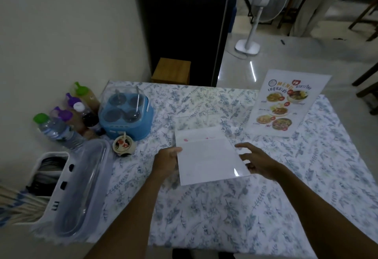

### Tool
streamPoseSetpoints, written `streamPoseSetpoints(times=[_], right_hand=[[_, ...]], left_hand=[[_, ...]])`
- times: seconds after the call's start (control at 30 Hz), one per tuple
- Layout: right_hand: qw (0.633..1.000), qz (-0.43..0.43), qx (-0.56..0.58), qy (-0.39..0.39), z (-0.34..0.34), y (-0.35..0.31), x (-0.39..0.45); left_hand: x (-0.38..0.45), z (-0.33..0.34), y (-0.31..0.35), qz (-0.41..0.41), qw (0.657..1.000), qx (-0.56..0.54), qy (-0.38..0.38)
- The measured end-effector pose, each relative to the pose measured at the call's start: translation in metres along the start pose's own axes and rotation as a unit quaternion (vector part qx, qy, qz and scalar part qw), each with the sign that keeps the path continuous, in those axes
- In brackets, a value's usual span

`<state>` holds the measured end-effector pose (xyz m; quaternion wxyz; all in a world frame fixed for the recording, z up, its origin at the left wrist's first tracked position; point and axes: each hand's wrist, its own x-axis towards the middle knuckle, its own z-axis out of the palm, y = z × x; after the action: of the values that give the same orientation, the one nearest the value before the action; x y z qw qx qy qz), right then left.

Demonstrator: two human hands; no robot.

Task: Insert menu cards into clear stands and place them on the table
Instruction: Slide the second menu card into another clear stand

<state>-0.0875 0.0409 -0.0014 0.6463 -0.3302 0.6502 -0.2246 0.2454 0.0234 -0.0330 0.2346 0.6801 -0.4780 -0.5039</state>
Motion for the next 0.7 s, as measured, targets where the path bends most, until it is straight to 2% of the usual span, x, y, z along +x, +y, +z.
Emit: streamPoseSetpoints(times=[0.07,0.23,0.33,0.4,0.5,0.7], right_hand=[[0.999,-0.019,0.025,-0.008,-0.001,-0.018,-0.002],[0.998,-0.055,0.043,0.007,-0.007,-0.048,-0.005],[0.994,-0.084,0.071,-0.008,-0.009,-0.061,-0.007],[0.991,-0.120,0.052,-0.007,-0.009,-0.069,-0.009],[0.983,-0.181,0.014,0.027,-0.007,-0.083,-0.010],[0.959,-0.247,-0.005,0.136,0.006,-0.109,0.013]], left_hand=[[0.000,-0.007,0.008,0.047,0.999,0.026,0.002],[0.007,-0.024,0.027,0.084,0.996,-0.015,-0.029],[0.014,-0.032,0.039,0.147,0.988,0.037,-0.018],[0.018,-0.038,0.052,0.159,0.987,0.036,-0.017],[0.036,-0.045,0.066,0.152,0.985,0.079,-0.012],[0.055,-0.045,0.100,0.144,0.985,0.092,0.026]])
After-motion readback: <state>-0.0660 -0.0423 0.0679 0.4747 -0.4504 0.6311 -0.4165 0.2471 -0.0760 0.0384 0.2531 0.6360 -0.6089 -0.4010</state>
